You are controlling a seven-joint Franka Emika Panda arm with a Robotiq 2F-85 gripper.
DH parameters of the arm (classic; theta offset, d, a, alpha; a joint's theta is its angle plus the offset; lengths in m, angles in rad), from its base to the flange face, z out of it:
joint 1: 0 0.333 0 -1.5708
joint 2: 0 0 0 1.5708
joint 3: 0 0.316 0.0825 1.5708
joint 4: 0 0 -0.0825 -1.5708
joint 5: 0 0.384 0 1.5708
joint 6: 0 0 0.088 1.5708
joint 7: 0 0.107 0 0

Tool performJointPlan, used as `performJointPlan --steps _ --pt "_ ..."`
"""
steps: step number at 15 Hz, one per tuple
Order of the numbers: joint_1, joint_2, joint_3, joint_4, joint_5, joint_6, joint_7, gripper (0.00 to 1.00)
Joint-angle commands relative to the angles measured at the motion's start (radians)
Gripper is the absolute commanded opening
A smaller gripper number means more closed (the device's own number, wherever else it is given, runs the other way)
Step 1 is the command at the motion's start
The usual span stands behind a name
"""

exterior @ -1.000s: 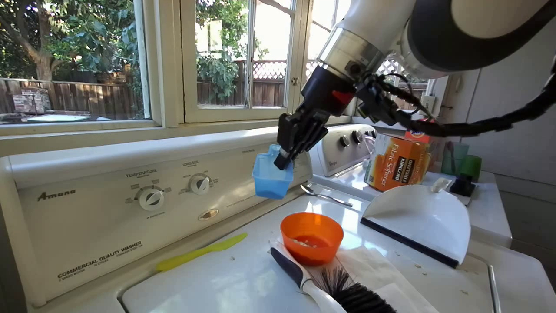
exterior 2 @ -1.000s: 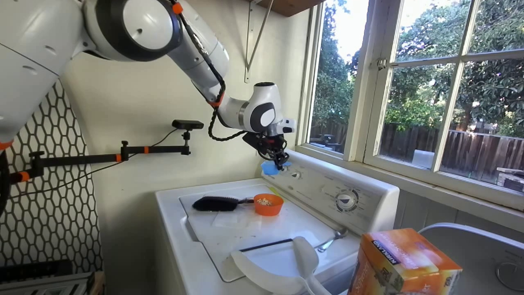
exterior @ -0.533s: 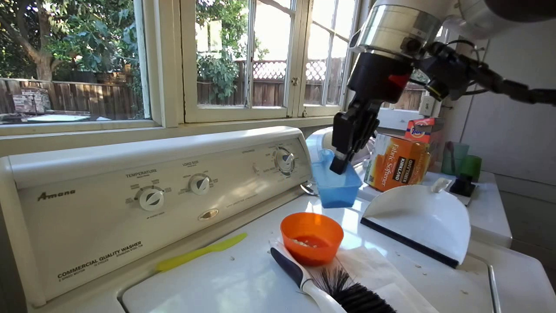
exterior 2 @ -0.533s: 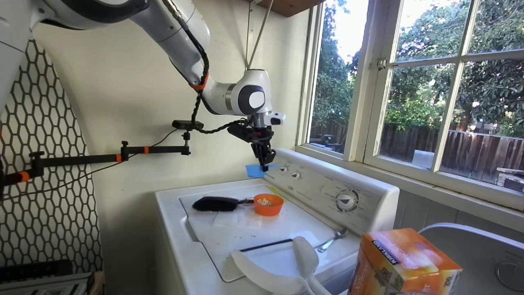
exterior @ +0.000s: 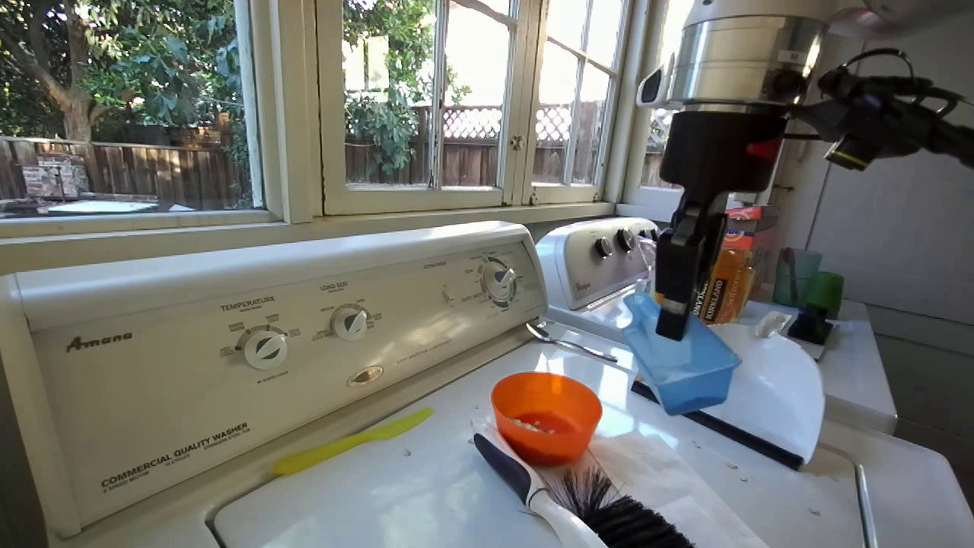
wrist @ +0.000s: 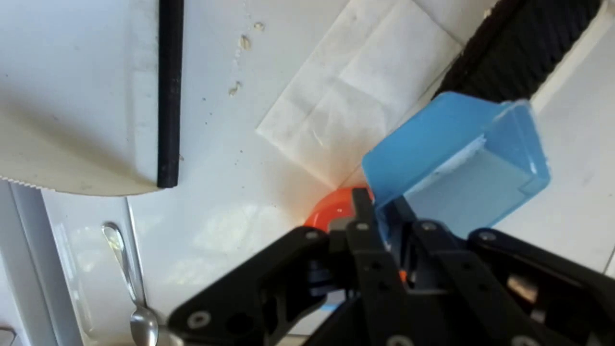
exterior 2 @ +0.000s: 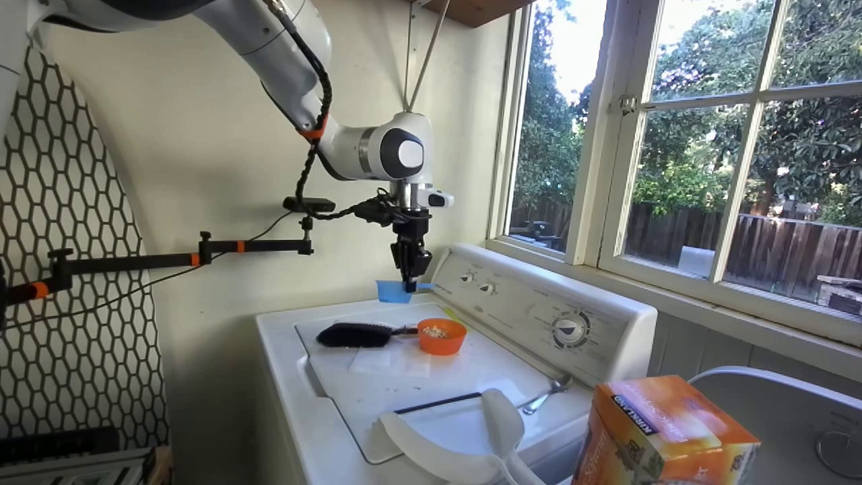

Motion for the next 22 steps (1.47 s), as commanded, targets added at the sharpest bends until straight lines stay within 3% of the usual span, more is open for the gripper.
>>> performJointPlan --steps 1,10,14,22 --pt "-0.012 -0.023 0.026 -0.041 -0.058 -0.048 0.065 0.03" --pt "-0.005 -0.016 0.039 -0.084 -0.145 -0.098 0.211 0.03" --pt "0.002 -0.011 0.044 -0.072 -0.204 -0.183 0.261 0.03" --pt "0.012 0.019 0.070 -0.021 -0.281 -0.293 0.261 0.03"
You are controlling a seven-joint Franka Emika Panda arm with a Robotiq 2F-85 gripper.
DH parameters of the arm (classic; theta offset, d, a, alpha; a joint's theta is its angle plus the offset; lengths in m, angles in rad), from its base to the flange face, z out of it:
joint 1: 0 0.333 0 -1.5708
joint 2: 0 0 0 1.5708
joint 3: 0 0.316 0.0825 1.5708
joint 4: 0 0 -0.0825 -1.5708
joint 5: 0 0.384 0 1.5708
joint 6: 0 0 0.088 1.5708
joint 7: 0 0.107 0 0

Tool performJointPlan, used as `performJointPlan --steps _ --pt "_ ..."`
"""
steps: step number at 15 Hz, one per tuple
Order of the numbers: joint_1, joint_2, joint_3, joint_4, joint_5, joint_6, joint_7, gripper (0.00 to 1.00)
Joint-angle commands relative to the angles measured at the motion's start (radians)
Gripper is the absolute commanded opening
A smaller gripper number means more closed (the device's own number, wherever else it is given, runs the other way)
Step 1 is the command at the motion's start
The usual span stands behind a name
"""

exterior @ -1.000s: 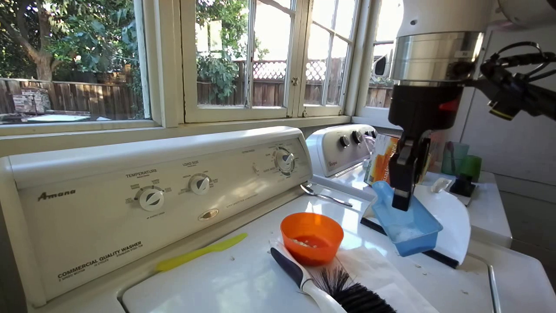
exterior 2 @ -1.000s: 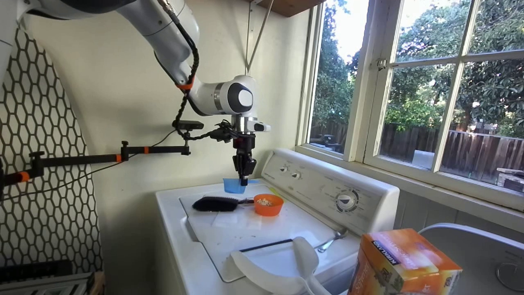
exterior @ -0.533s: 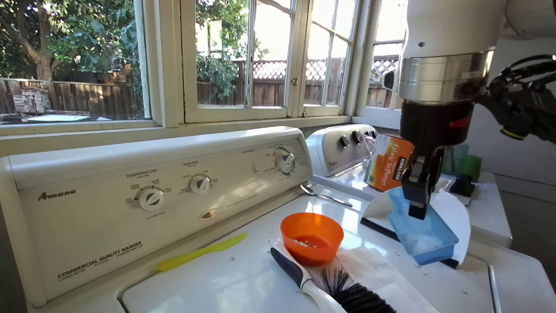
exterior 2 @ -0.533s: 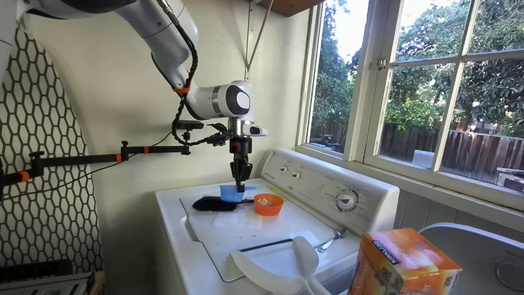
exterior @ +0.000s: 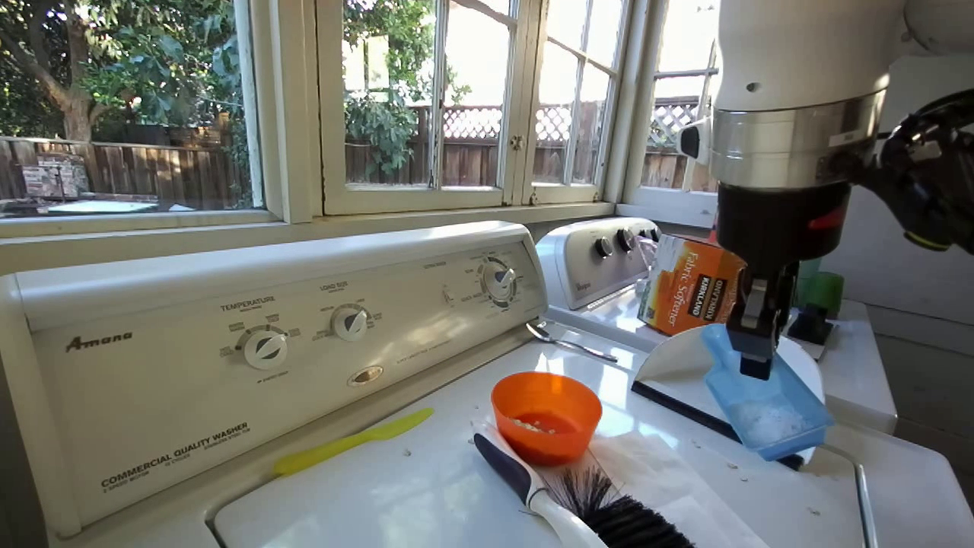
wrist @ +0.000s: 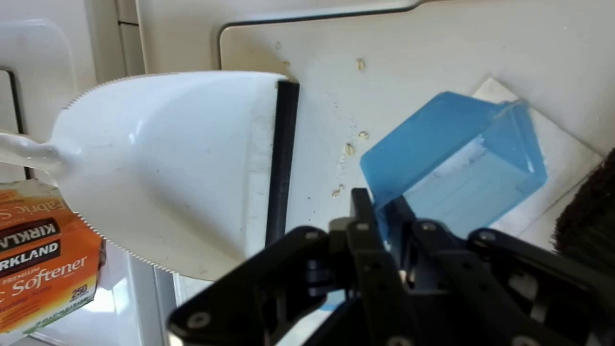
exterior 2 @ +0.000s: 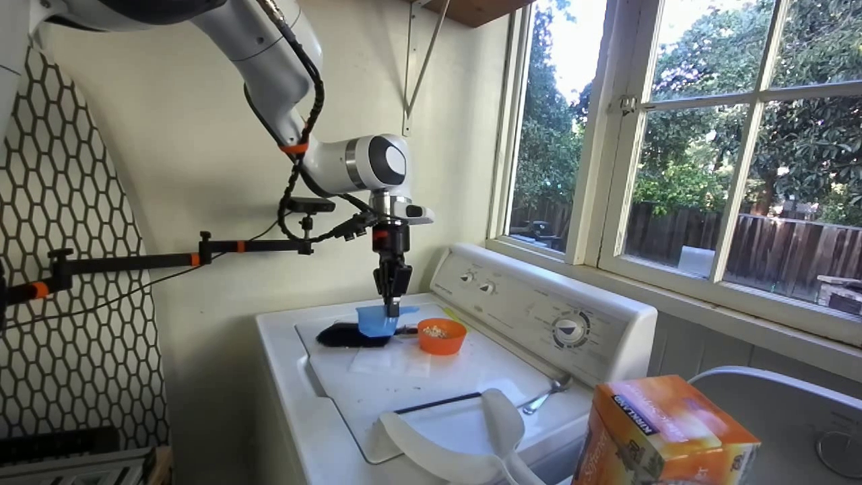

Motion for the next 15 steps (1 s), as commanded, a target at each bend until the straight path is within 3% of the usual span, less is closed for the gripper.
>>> performJointPlan --steps 1,15 --pt "0.009 0.020 0.016 0.037 -0.059 -0.075 0.027 0.03" --pt "0.048 0.113 0.024 0.146 -0.184 -0.160 0.008 0.03"
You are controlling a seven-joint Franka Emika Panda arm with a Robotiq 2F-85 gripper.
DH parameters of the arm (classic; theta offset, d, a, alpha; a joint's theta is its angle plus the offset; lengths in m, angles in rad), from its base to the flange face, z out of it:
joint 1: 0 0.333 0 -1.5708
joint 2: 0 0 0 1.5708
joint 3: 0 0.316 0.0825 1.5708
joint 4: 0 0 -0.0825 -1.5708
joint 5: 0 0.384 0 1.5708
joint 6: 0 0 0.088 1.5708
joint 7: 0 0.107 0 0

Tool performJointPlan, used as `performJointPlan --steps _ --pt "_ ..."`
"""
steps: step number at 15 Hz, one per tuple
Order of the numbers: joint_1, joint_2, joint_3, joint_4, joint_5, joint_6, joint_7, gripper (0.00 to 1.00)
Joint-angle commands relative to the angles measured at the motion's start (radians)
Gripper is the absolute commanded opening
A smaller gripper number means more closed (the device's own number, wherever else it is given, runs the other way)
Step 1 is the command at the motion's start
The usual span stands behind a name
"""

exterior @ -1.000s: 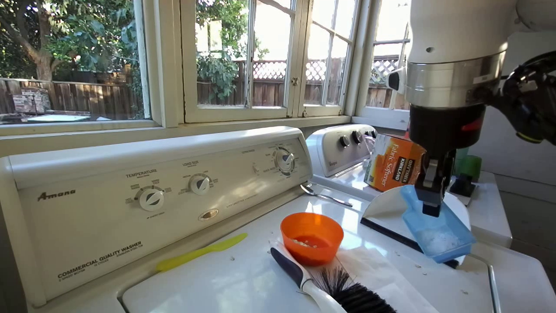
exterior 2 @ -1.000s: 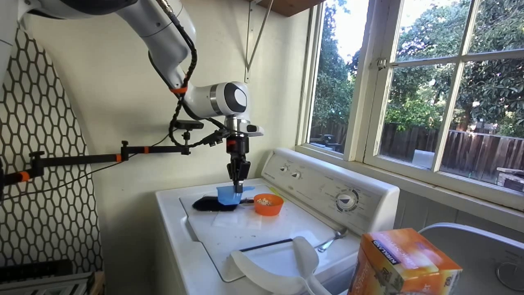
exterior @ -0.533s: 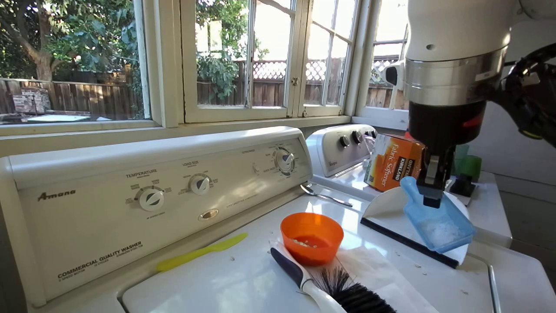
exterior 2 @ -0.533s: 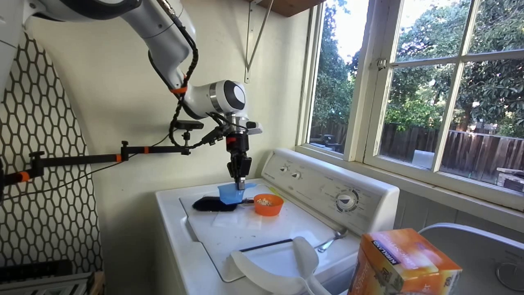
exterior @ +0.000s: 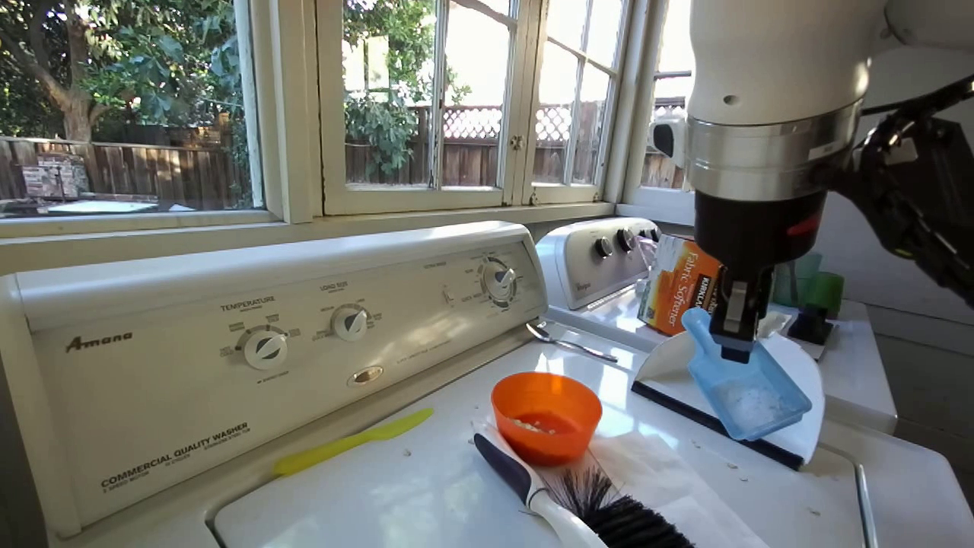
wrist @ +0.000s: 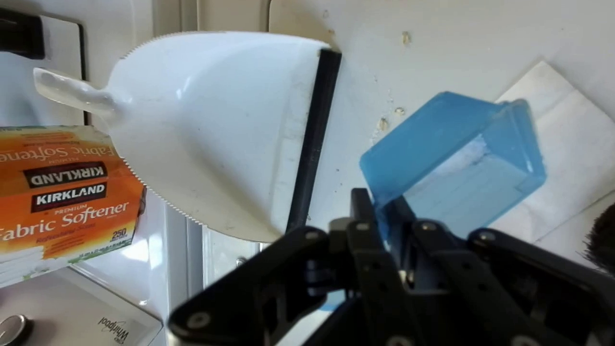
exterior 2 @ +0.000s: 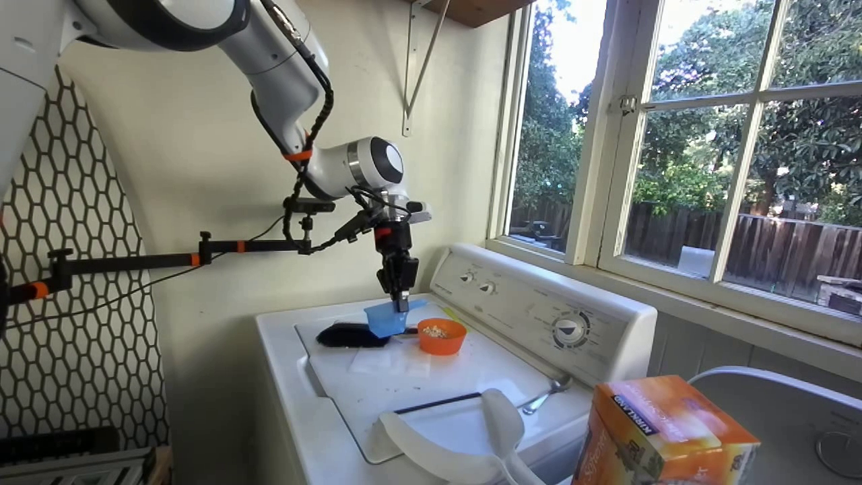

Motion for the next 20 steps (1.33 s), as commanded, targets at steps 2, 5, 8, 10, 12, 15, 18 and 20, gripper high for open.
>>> performJointPlan --steps 2,5,8,10,12,15,18,20 --pt "0.028 0.054 0.000 0.065 -0.046 -0.075 -0.002 0.03" --pt "0.043 0.072 0.001 0.090 -0.062 -0.104 -0.009 0.03" --pt "0.062 0.089 -0.002 0.114 -0.083 -0.147 -0.007 0.03" --pt "0.070 0.099 -0.002 0.124 -0.088 -0.162 -0.012 0.03" --pt "0.080 0.109 -0.003 0.133 -0.098 -0.179 -0.015 0.03" --pt "0.070 0.106 0.000 0.124 -0.079 -0.105 -0.004 0.03" --pt "0.075 0.102 -0.005 0.123 -0.082 -0.122 -0.005 0.12" --pt "0.075 0.102 -0.005 0.125 -0.082 -0.121 -0.005 0.12"
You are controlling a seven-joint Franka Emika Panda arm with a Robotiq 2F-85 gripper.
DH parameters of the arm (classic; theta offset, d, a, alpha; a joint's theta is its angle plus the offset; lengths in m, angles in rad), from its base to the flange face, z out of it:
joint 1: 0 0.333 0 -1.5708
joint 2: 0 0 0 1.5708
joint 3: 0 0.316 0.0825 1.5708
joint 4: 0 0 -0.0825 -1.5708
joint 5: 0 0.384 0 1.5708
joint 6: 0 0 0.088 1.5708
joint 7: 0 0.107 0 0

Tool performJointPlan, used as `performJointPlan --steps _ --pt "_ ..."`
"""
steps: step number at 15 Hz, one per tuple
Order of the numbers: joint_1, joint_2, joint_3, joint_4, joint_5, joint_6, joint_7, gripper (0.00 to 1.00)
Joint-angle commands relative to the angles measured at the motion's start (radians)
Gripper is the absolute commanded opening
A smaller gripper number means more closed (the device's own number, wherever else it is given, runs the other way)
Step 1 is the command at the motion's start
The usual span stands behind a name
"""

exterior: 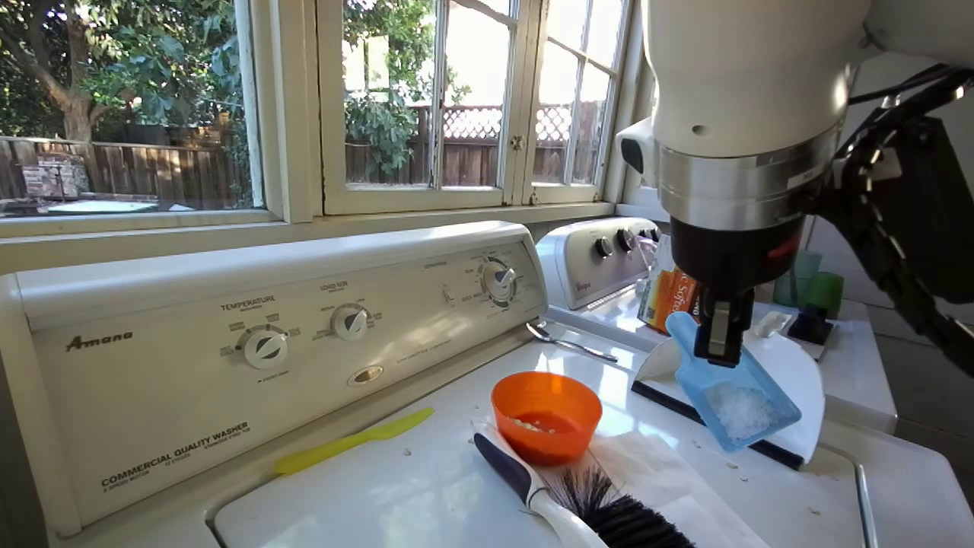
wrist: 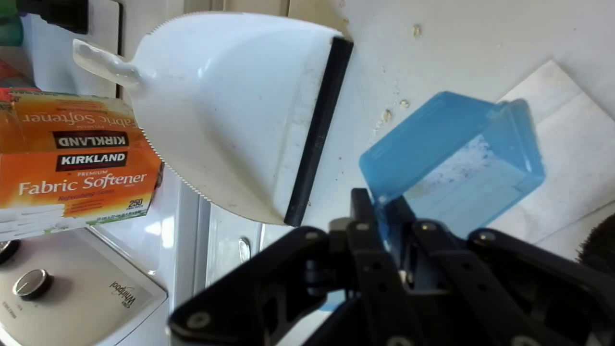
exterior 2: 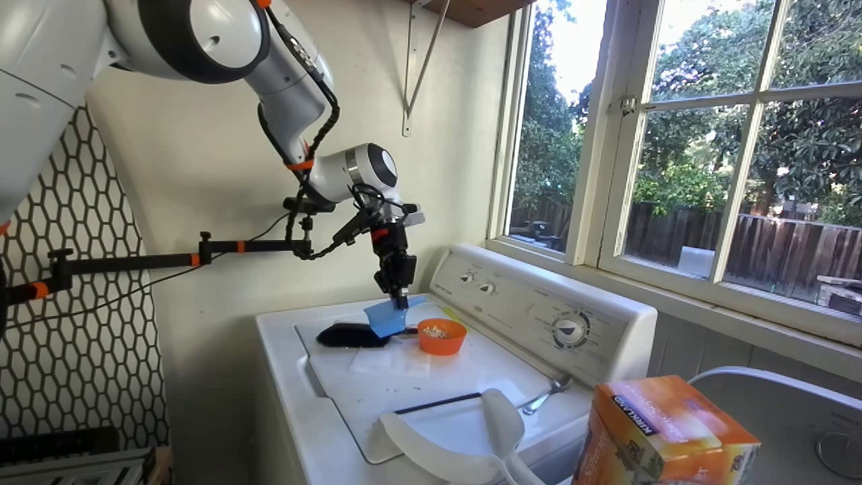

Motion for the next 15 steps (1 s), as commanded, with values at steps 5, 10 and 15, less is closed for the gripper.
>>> performJointPlan --steps 5,10,15 --pt "0.039 0.035 -0.010 0.048 -0.051 -0.095 -0.011 0.03" --pt "0.092 0.092 -0.015 0.122 -0.137 -0.238 -0.015 0.03" --pt "0.135 0.153 -0.030 0.191 -0.198 -0.314 -0.021 0.03"
